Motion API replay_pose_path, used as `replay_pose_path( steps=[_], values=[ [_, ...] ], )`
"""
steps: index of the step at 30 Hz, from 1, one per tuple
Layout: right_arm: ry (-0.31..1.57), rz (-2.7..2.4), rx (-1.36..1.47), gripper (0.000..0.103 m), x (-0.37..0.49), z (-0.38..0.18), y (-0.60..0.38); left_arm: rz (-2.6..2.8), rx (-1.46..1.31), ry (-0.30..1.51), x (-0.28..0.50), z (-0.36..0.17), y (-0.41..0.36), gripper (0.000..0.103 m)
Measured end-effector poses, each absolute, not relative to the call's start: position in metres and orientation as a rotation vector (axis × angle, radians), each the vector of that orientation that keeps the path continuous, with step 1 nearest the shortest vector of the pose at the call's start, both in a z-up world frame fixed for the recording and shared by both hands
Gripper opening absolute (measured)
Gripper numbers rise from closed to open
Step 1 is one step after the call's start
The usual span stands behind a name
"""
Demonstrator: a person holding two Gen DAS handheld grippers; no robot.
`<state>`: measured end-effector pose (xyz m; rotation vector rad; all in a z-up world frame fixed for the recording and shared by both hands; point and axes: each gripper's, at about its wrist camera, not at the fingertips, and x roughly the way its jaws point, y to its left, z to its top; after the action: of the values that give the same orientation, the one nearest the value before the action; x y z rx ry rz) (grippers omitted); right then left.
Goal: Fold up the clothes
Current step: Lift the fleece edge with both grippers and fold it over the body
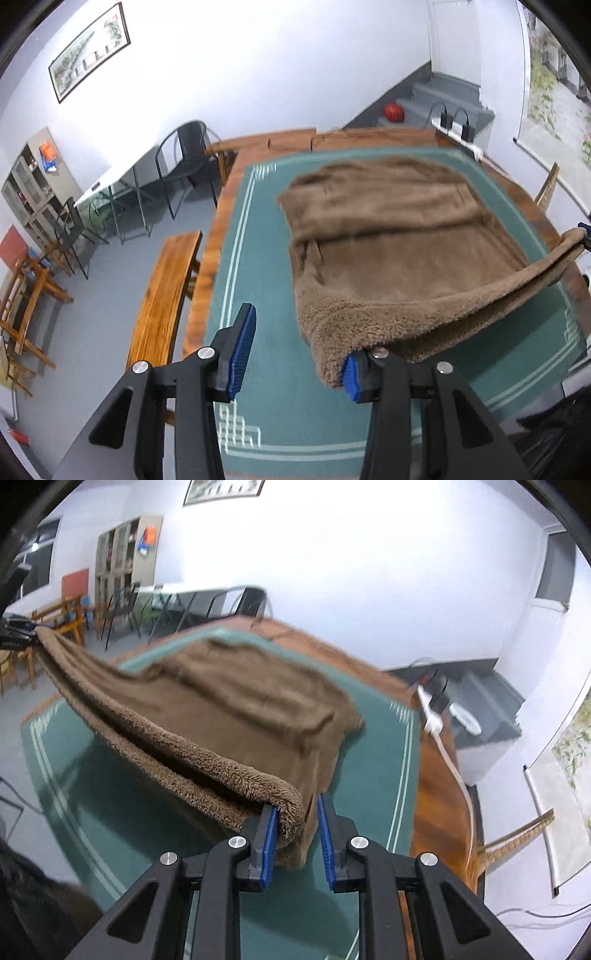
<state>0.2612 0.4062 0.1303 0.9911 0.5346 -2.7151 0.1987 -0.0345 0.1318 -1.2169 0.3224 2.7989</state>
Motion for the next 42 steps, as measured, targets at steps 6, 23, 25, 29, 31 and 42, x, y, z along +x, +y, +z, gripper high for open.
replay_pose_path(
  steps=[6, 23, 25, 29, 31, 42],
  values=[
    [0.492, -2.842, 0.86, 0.022, 0.222, 0.172, 0.408, 2.808, -1.093, 0.335, 0.16, 0.165, -0.032, 0.047],
    [0.454, -3.108, 0.744, 0.022, 0.043, 0.231, 0.395, 2.806, -0.996, 0.273, -0.048, 0.192, -0.02, 0.047],
    [0.456, -3.12, 0.774, 0.022, 0.015, 0.226, 0.392, 2.796, -1.027, 0.248, -0.077, 0.183, -0.02, 0.047],
    [0.449, -3.128, 0.87, 0.022, -0.034, 0.204, 0.388, 2.773, -1.105, 0.23, -0.136, 0.153, -0.017, 0.047],
    [0.443, -3.128, 0.928, 0.022, -0.056, 0.19, 0.389, 2.758, -1.146, 0.231, -0.158, 0.135, -0.013, 0.047],
    [0.374, -3.06, 1.278, 0.022, -0.152, 0.094, 0.401, 2.686, -1.347, 0.245, -0.246, 0.042, 0.007, 0.046]
  ],
)
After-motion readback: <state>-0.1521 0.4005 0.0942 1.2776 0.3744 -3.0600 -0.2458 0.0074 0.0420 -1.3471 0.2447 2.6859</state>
